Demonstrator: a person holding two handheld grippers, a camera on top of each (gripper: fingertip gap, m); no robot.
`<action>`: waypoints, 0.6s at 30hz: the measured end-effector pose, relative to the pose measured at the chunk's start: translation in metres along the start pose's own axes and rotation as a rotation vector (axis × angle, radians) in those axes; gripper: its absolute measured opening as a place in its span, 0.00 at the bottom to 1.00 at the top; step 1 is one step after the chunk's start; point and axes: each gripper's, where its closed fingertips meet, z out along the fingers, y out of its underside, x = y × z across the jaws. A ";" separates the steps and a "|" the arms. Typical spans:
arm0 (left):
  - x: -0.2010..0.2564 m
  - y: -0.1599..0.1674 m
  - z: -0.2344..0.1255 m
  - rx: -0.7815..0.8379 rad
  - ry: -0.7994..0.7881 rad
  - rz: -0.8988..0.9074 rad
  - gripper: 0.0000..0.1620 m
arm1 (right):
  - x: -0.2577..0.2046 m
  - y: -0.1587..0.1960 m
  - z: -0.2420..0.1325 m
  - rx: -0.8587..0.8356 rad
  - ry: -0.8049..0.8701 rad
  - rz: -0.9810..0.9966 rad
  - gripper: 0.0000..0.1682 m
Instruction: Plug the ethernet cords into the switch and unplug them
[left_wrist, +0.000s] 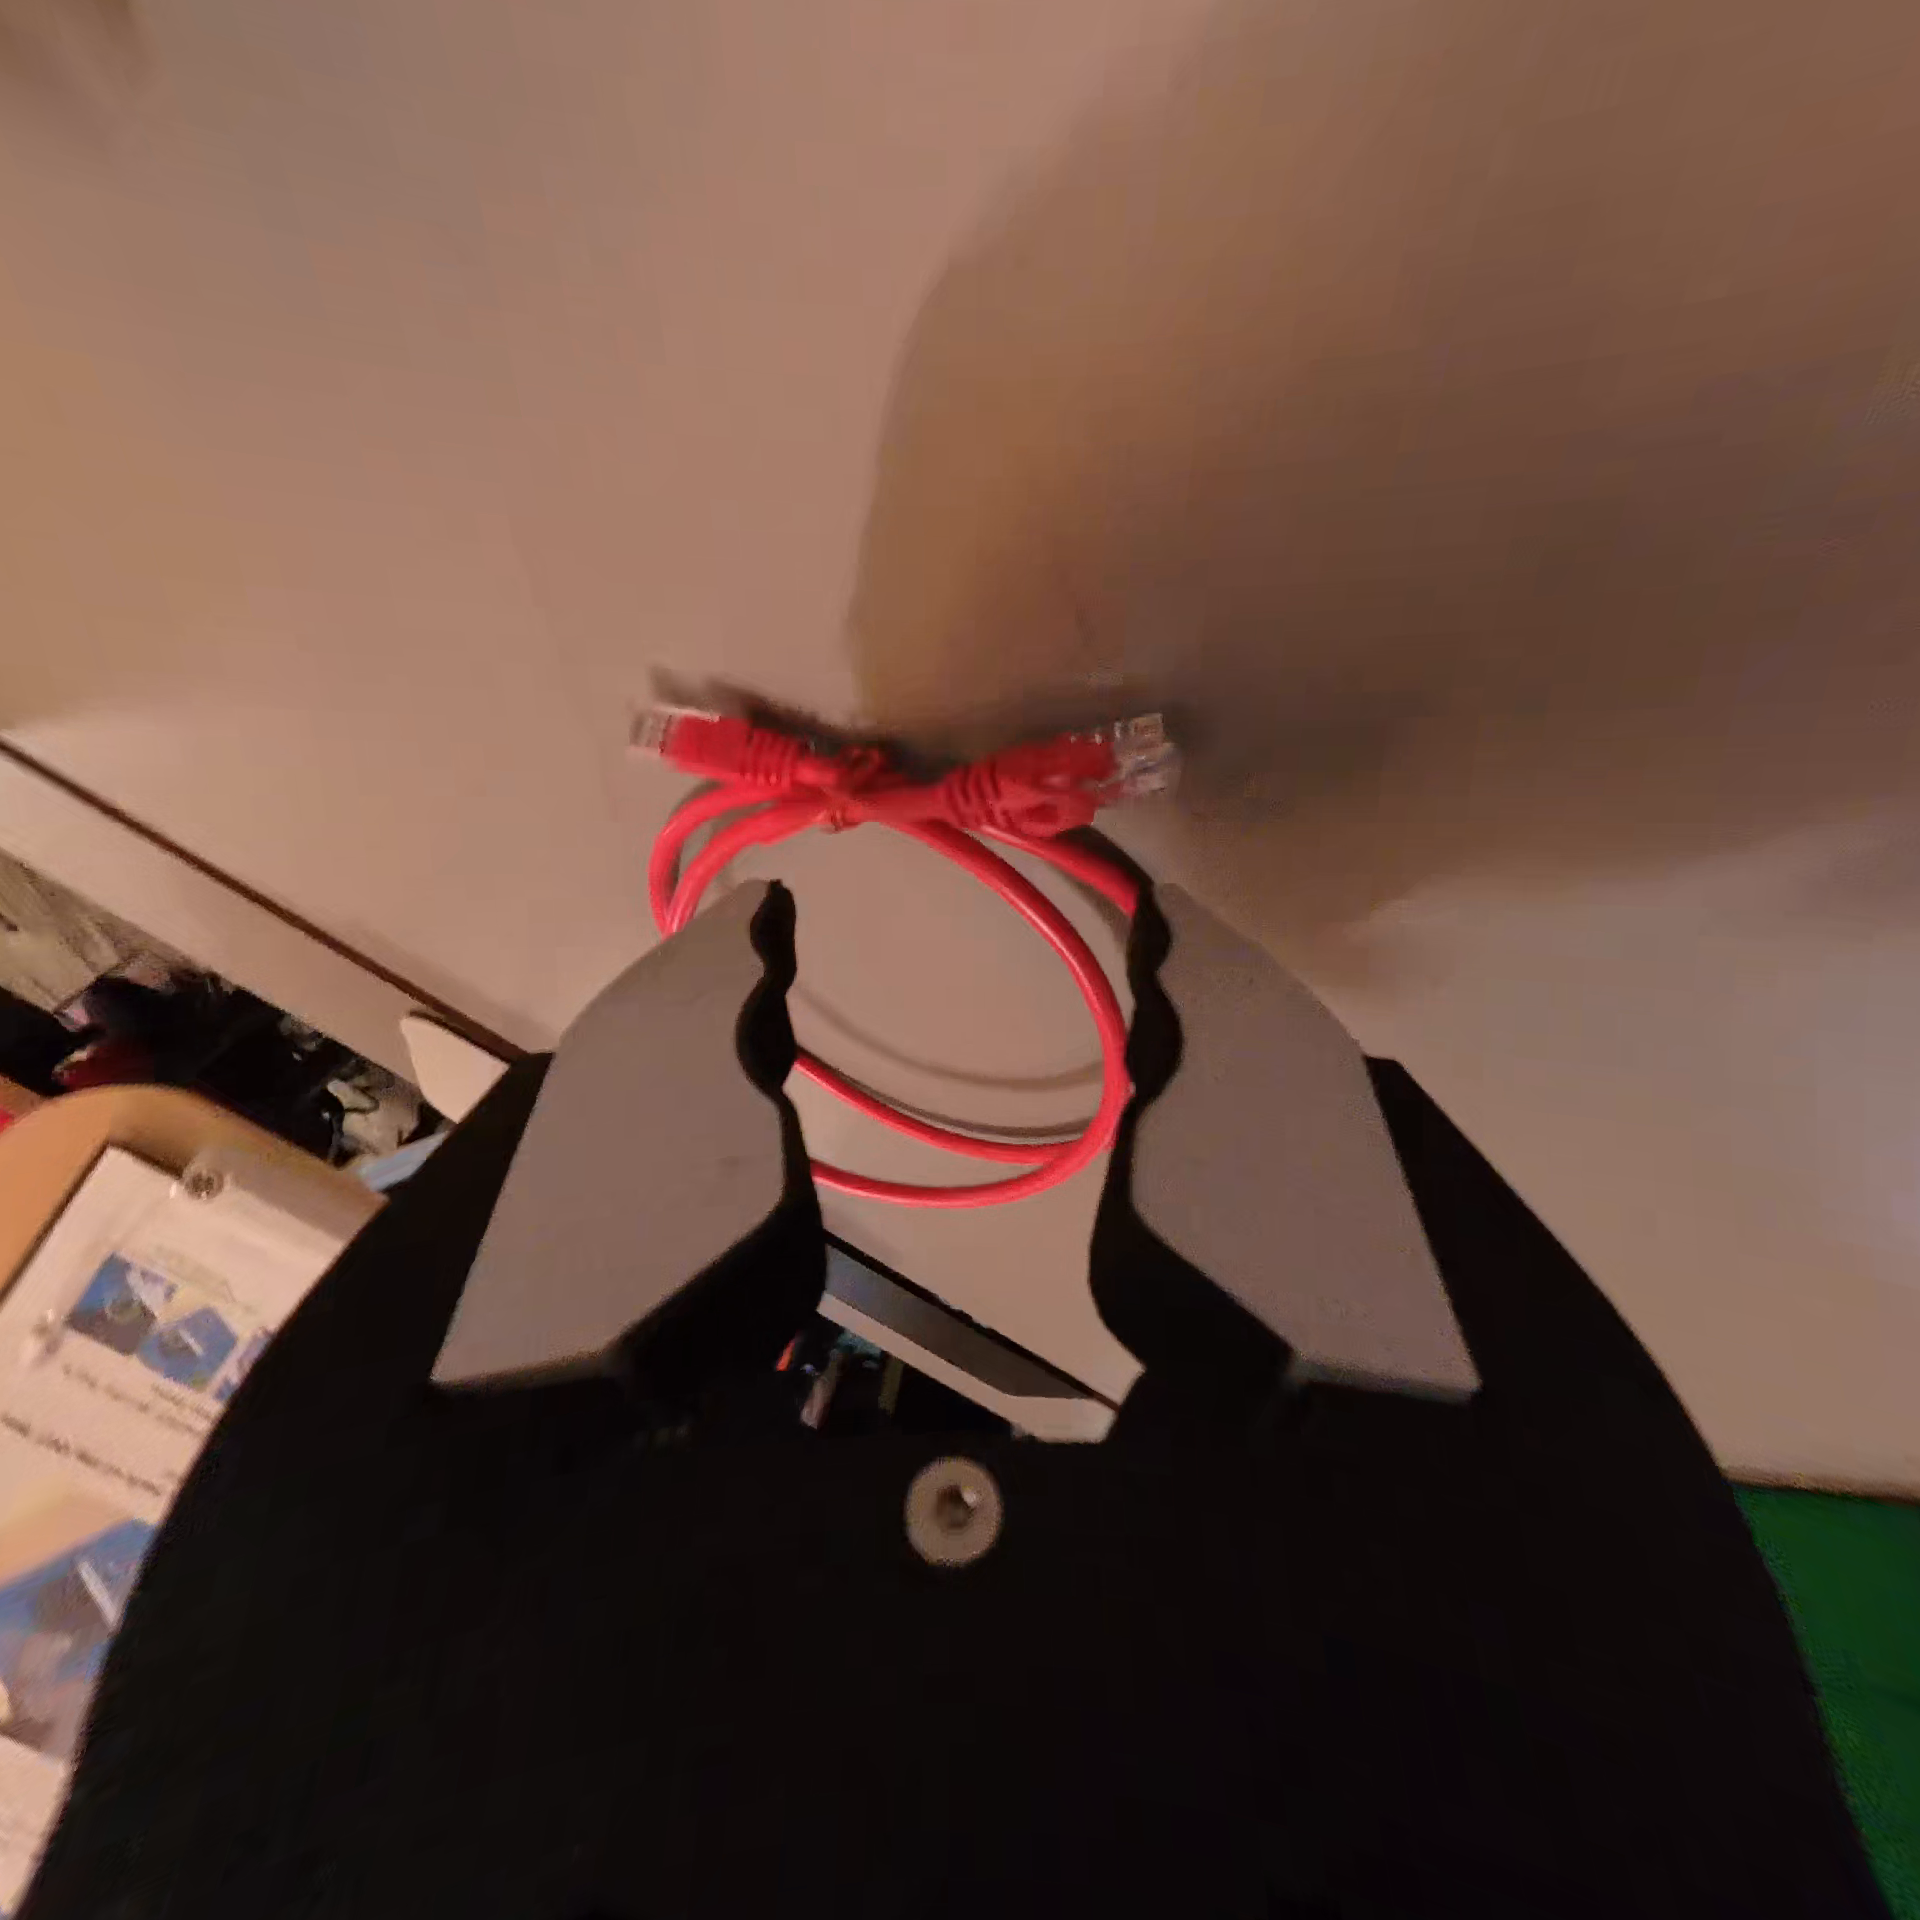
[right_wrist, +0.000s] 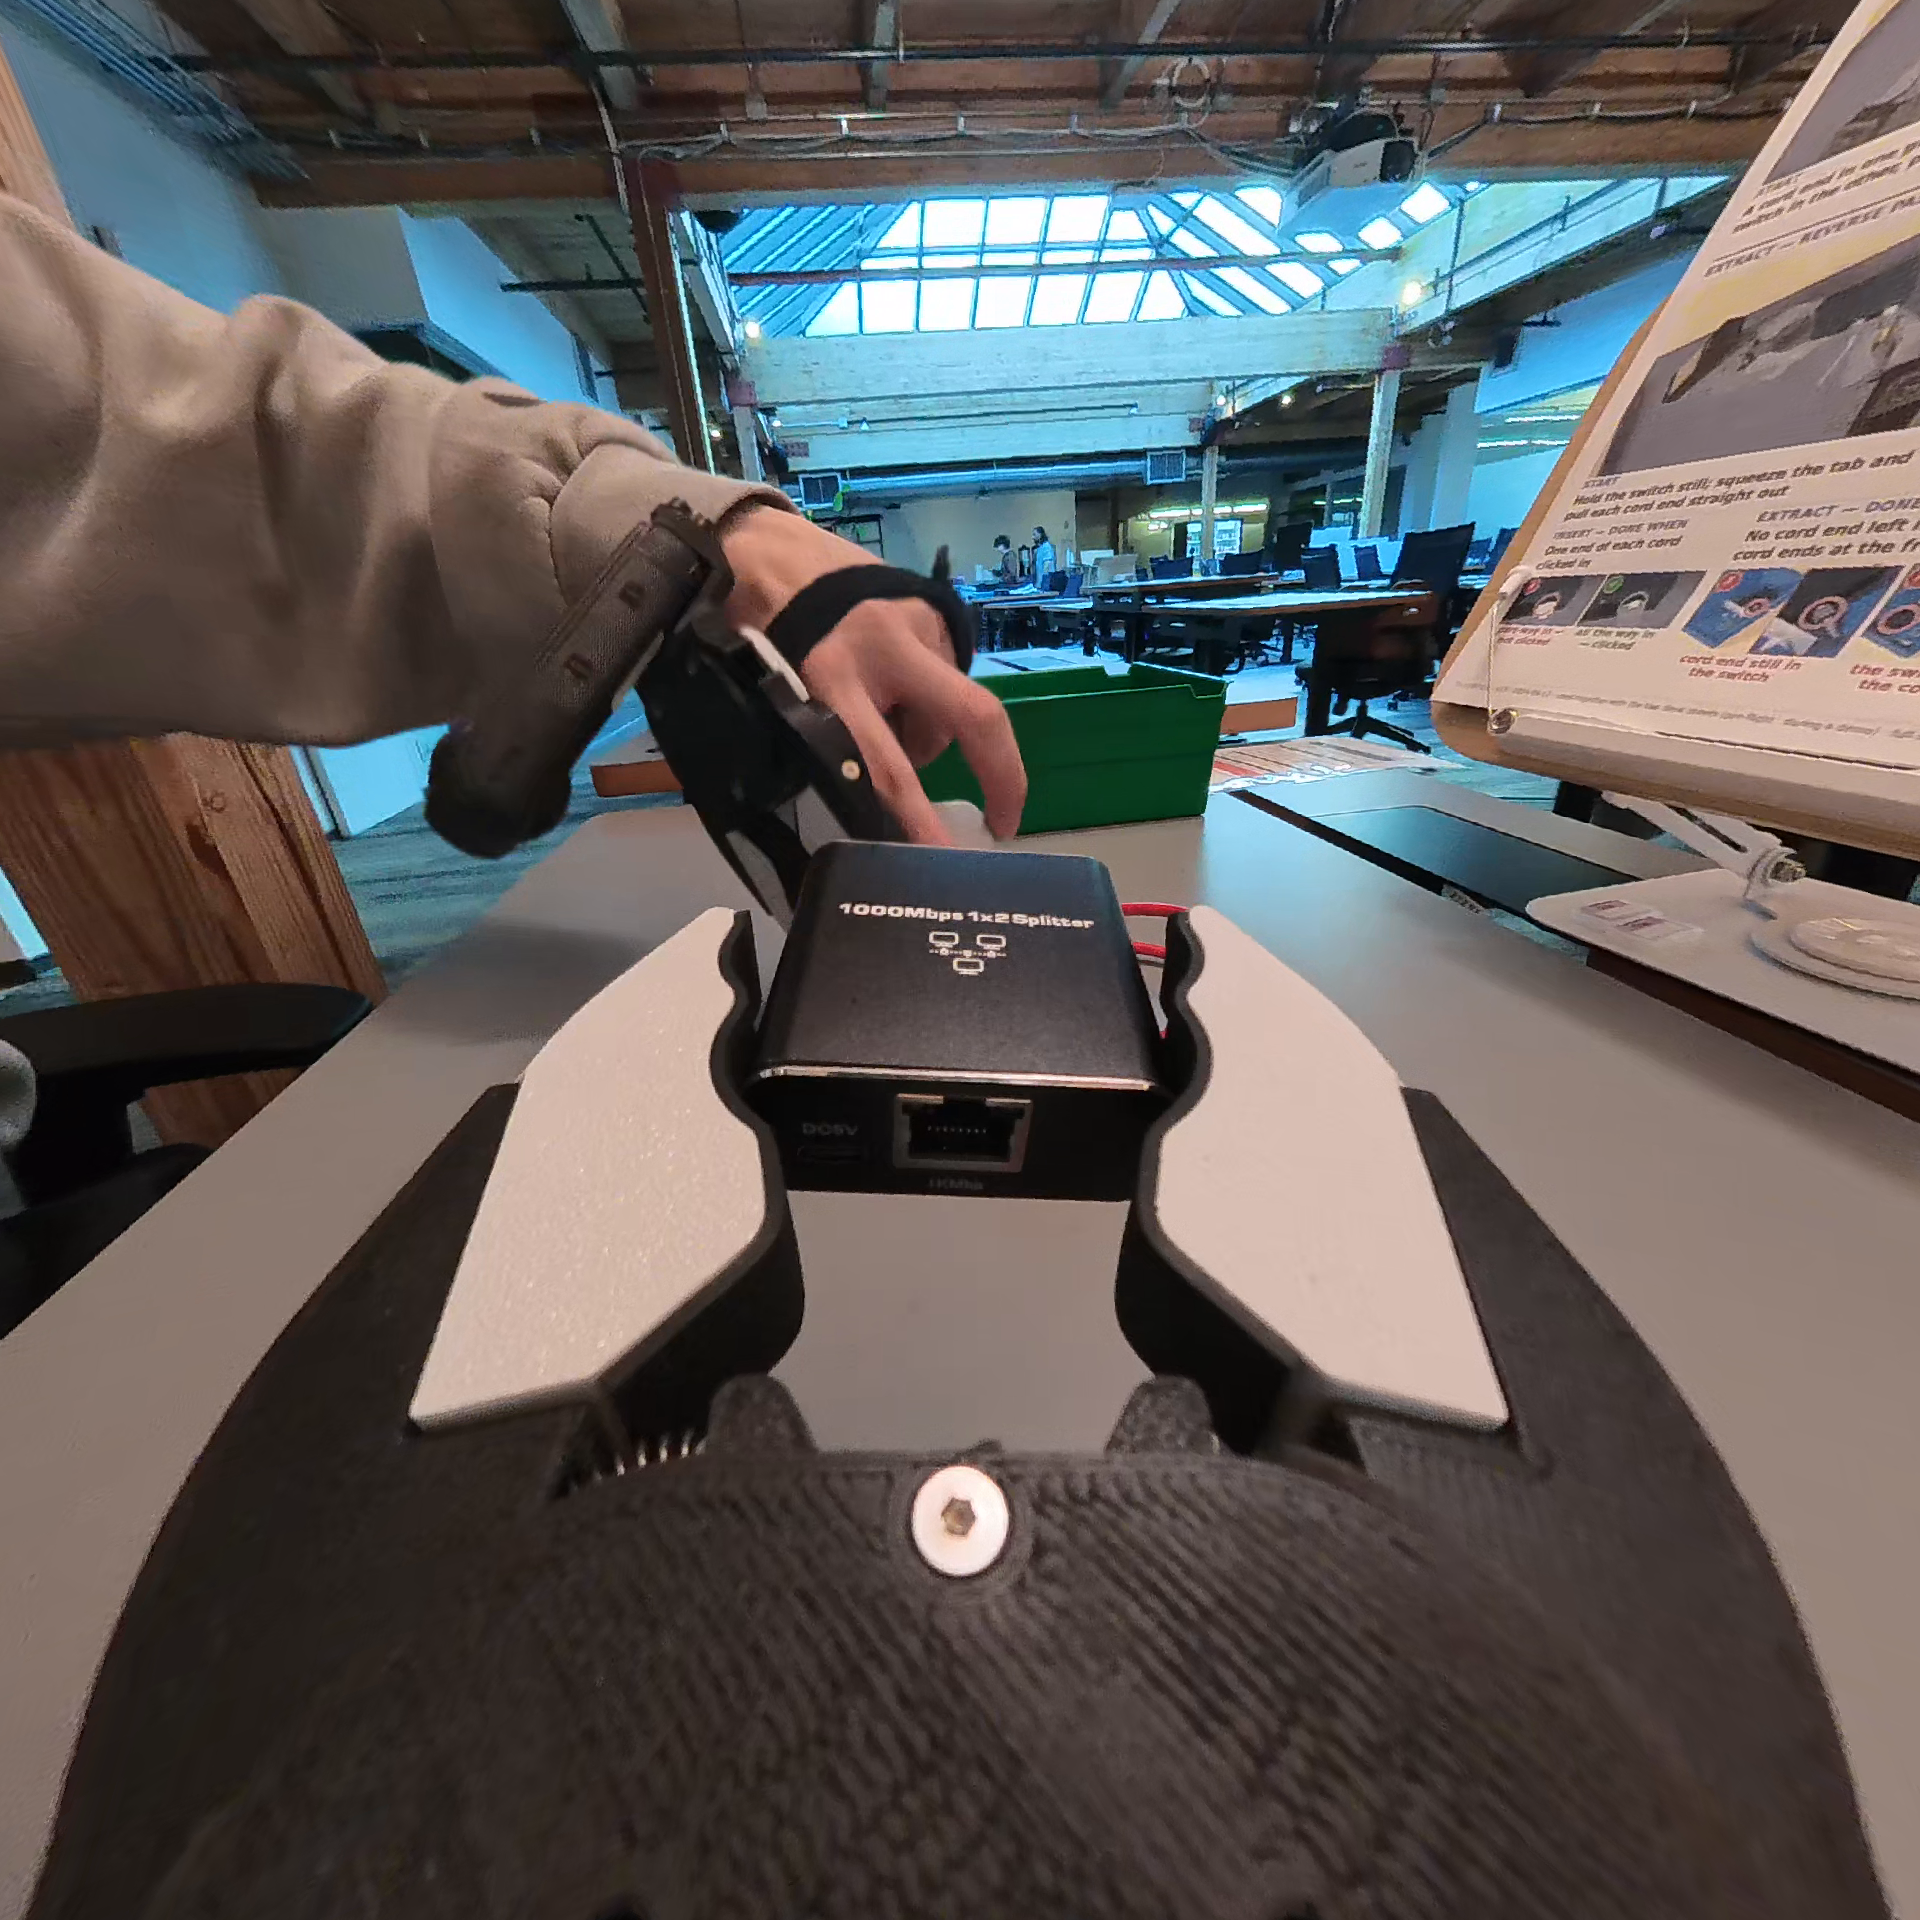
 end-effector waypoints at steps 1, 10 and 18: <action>0.000 -0.002 0.004 -0.011 0.019 0.032 0.39 | 0.000 0.000 0.000 -0.004 -0.001 -0.001 0.45; 0.008 -0.018 0.021 0.019 0.256 0.053 0.22 | -0.002 0.003 0.002 -0.025 -0.015 0.001 0.45; 0.001 -0.006 0.013 0.050 0.506 -0.667 0.17 | -0.001 0.002 0.002 -0.017 -0.015 0.007 0.45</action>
